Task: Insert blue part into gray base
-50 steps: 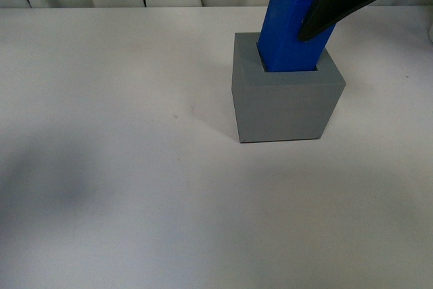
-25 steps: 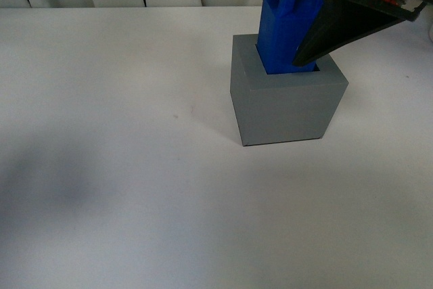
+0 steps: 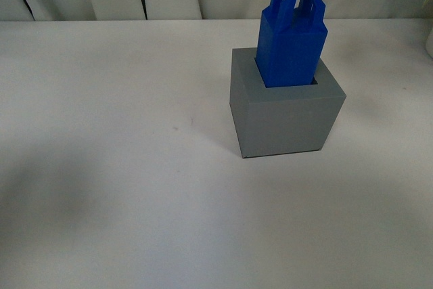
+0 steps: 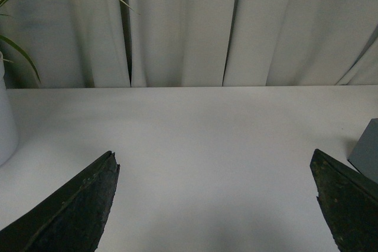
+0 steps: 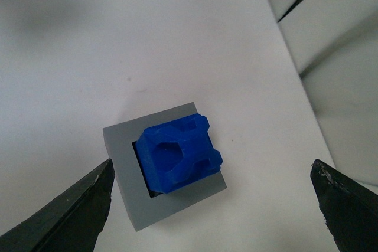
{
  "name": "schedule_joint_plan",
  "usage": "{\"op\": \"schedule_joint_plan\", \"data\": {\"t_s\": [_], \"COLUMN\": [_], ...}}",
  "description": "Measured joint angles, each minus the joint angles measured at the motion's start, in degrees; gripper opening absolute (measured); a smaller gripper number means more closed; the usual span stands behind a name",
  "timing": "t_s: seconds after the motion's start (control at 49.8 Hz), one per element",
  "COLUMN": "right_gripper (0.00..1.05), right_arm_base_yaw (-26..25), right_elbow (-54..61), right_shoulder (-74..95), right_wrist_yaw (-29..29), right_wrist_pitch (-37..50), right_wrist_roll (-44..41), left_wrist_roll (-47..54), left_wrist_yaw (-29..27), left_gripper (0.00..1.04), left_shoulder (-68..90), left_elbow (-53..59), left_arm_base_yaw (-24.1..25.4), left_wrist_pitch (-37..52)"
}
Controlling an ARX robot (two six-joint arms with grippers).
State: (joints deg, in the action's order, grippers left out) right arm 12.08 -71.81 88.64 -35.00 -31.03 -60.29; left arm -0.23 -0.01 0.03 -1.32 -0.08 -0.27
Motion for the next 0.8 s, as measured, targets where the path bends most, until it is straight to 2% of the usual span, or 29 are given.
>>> {"op": "schedule_joint_plan", "data": {"t_s": [0.1,0.241,0.382,0.442,0.663,0.703,0.743,0.803], "right_gripper": [0.97,0.97,0.97,0.97,0.97,0.95,0.89,0.80], "right_arm_base_yaw": [-1.7,-4.7,-8.4,-8.9,-8.9,-8.2,-6.6,-5.8], "right_elbow": [8.5,23.9,40.9,43.2,43.7,44.4,46.8,50.1], "right_shoulder": [-6.2,-16.6,-29.2,-31.3,-31.3,-31.3,-31.7,-32.5], "right_wrist_yaw": [-0.8,0.9,8.9,9.5,9.4,12.6,22.4,31.9], "right_wrist_pitch": [9.2,28.8,46.0,47.1,47.3,49.3,56.0,62.6], "right_wrist_roll": [5.8,20.7,39.0,42.7,45.7,47.1,50.1,53.7], "left_wrist_roll": [0.0,0.0,0.0,0.0,0.0,0.0,0.0,0.0], "left_wrist_yaw": [0.0,0.0,0.0,0.0,0.0,0.0,0.0,0.0], "left_gripper": [0.99,0.99,0.99,0.99,0.99,0.99,0.99,0.99], "left_shoulder": [0.0,0.0,0.0,0.0,0.0,0.0,0.0,0.0], "left_elbow": [0.0,0.0,0.0,0.0,0.0,0.0,0.0,0.0], "left_arm_base_yaw": [0.0,0.0,0.0,0.0,0.0,0.0,0.0,0.0], "left_wrist_pitch": [0.0,0.0,0.0,0.0,0.0,0.0,0.0,0.0]}}
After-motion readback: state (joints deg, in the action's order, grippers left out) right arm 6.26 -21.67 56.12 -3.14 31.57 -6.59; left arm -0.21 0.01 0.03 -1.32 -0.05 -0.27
